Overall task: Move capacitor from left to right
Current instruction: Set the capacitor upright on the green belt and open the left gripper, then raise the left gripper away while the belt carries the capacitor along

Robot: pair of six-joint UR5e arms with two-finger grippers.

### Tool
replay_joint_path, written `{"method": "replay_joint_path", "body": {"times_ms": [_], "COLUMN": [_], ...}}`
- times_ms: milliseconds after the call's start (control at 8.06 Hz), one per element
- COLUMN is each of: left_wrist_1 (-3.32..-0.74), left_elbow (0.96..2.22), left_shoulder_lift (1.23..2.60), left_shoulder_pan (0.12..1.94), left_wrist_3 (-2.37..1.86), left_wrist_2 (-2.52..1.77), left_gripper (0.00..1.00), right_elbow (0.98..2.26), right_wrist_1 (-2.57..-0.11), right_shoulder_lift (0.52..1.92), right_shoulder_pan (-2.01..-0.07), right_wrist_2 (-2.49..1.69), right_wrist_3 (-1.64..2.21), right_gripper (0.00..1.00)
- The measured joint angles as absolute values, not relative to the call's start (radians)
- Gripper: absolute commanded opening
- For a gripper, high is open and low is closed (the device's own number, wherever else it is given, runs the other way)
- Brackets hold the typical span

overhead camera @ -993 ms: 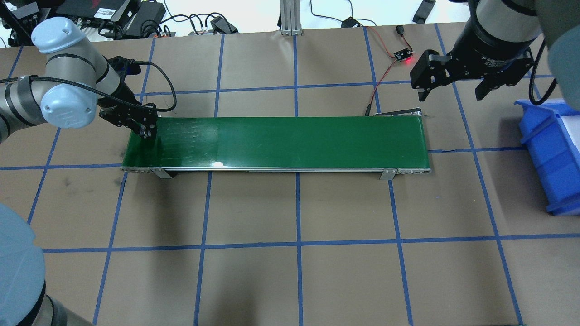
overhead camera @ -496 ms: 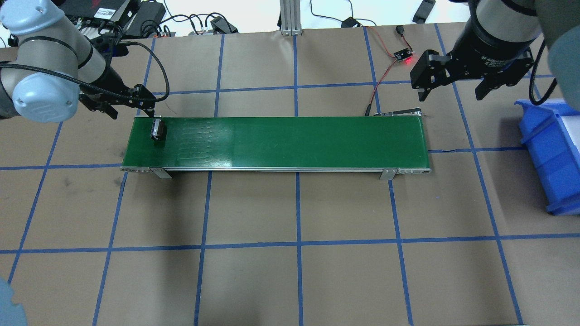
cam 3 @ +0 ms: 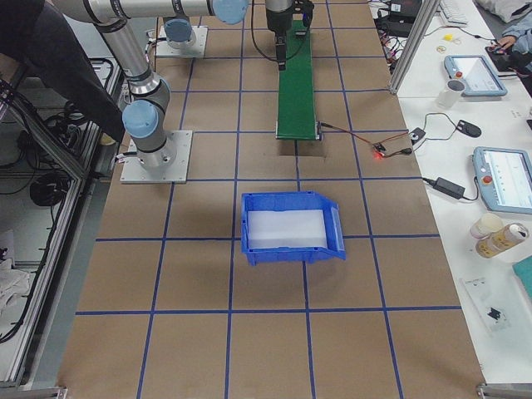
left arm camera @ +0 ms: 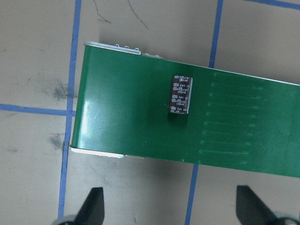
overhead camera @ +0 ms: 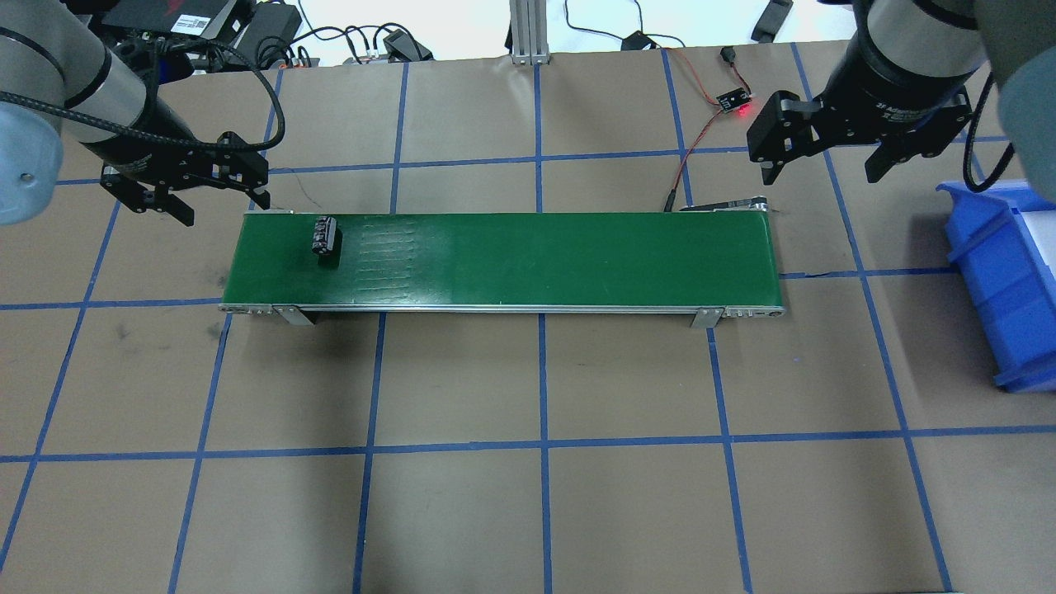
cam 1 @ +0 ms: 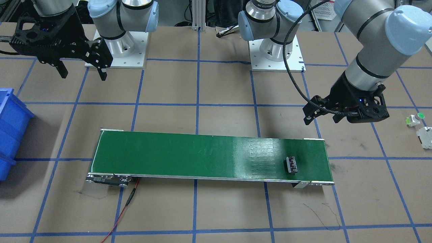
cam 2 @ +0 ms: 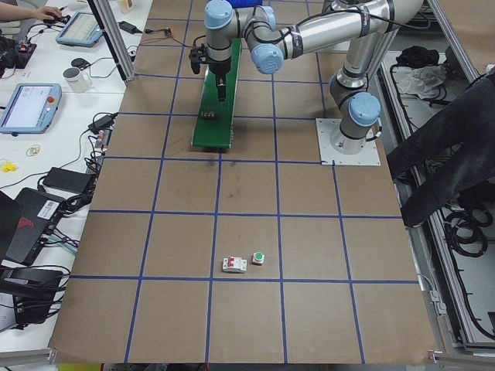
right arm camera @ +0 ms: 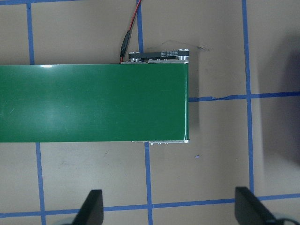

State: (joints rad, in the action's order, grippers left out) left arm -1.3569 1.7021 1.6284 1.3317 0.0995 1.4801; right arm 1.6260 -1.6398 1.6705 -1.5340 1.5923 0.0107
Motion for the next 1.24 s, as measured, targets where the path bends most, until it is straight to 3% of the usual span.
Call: {"method": "replay_joint_path", "body": {"times_ms": [1241], "left_wrist_1": [-1.433], "left_elbow": [1.695], "left_shoulder_lift": [1.618], "left_shoulder_pan": [1.312], "left_wrist_3": [0.089], "left_wrist_2": [1.461], "left_gripper": [1.00], "right_elbow": [1.626], "right_wrist_1": [-1.640], "right_shoulder_lift": [1.670], "right_shoulder_pan": [-1.534], "right_wrist_2": [1.592], "right_wrist_3": [0.011], "right_gripper": [1.00]}}
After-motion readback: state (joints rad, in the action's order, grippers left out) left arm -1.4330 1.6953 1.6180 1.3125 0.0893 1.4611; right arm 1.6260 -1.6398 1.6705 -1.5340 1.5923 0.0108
